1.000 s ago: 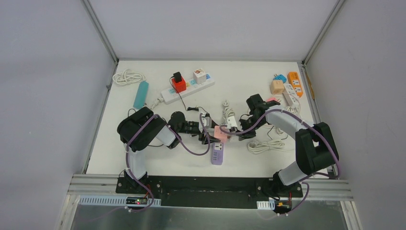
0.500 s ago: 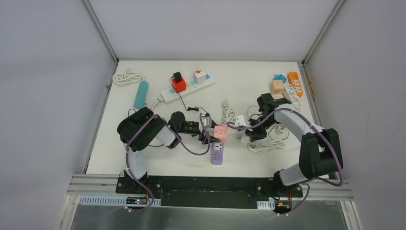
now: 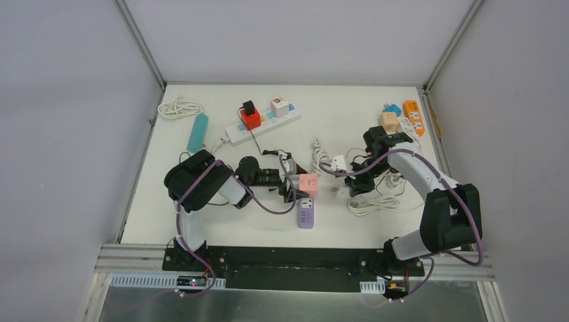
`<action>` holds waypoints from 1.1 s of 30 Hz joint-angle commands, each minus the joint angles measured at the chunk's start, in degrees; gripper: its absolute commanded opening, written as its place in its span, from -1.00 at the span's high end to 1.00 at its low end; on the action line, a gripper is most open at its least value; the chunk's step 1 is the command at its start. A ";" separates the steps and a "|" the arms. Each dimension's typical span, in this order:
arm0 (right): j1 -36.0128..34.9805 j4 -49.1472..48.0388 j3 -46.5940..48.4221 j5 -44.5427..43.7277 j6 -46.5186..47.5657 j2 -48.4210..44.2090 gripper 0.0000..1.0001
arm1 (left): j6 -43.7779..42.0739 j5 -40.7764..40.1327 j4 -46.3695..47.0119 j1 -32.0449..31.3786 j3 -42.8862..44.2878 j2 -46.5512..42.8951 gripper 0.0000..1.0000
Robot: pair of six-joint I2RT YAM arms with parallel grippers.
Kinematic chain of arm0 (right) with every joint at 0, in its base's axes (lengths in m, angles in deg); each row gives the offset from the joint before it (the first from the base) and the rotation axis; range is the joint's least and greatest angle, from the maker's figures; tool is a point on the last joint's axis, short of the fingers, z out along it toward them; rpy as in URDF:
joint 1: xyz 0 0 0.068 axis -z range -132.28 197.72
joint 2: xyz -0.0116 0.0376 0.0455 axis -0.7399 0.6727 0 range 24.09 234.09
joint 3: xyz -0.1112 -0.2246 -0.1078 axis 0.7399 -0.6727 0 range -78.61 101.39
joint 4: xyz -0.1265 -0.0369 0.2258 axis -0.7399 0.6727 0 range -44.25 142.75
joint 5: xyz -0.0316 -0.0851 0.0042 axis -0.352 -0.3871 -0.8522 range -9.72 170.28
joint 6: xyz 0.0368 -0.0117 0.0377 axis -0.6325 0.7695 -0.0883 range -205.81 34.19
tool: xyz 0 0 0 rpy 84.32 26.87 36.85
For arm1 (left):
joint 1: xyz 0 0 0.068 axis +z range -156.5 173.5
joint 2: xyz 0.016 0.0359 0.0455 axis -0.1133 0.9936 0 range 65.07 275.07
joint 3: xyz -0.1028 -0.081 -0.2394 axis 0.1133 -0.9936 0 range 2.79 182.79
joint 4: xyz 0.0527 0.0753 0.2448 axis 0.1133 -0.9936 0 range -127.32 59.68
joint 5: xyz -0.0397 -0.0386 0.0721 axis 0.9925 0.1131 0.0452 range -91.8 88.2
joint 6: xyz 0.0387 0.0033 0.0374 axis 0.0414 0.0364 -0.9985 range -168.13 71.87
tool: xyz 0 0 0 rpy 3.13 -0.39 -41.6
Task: Pull the plug off the socket
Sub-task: Place the plug at the center of the board.
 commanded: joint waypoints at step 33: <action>0.39 6.51 5.89 9.81 -2.99 -2.40 1.00 | 17.32 -12.22 -21.75 3.15 -8.09 -37.44 -0.98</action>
